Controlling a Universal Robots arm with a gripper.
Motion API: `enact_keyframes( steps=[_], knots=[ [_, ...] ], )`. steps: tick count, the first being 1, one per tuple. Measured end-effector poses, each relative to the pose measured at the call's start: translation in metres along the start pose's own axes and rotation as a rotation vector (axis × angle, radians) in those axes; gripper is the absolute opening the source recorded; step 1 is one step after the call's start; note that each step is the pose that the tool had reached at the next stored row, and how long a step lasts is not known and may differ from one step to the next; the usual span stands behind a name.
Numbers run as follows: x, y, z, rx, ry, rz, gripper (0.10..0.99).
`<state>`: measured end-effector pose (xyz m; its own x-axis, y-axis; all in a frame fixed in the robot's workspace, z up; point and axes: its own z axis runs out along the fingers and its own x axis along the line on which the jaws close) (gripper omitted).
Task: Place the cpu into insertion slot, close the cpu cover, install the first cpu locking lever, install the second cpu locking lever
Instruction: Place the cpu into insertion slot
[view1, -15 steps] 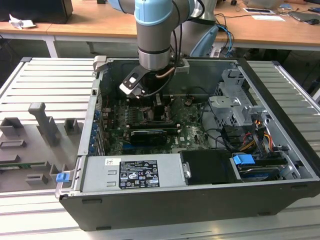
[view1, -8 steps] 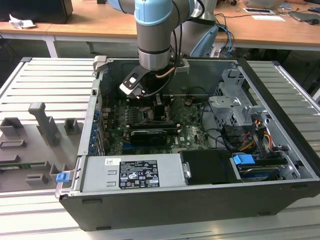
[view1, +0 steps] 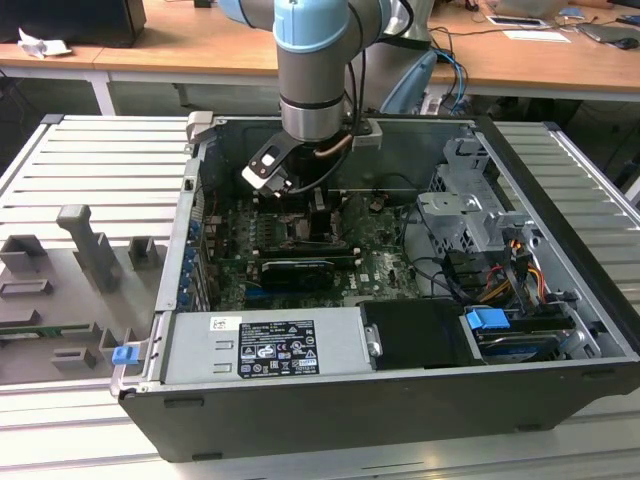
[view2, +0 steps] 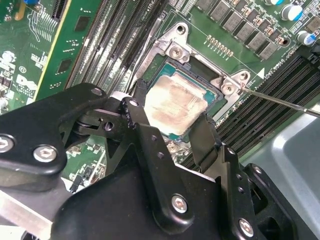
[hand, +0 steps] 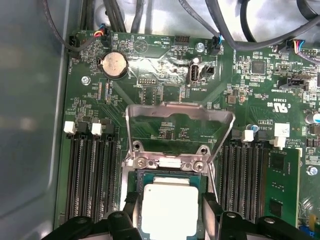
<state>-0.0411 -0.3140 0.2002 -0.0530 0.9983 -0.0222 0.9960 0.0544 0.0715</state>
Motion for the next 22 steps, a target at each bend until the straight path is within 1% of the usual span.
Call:
enact_keyframes(
  steps=[8, 12, 16, 18, 19, 20, 21, 22],
  knots=[
    [0.0038, 0.0002, 0.0006, 0.000, -0.0002, 0.000, 0.612],
    [0.0040, 0.0002, 0.0006, 0.000, -0.0002, 0.000, 0.612],
    [0.0039, 0.0004, -0.0019, 0.000, -0.0006, 0.000, 0.612],
    [0.0038, 0.0006, -0.0053, 0.000, -0.0007, 0.000, 0.612],
    [0.0037, 0.0008, -0.0085, 0.000, -0.0014, 0.000, 0.612],
    [0.0030, 0.0008, -0.0091, 0.000, -0.0072, -0.001, 0.596],
    [0.0022, 0.0008, -0.0093, 0.001, -0.0093, -0.001, 0.596],
    [0.0010, 0.0007, -0.0095, 0.001, -0.0096, -0.001, 0.596]
  ],
)
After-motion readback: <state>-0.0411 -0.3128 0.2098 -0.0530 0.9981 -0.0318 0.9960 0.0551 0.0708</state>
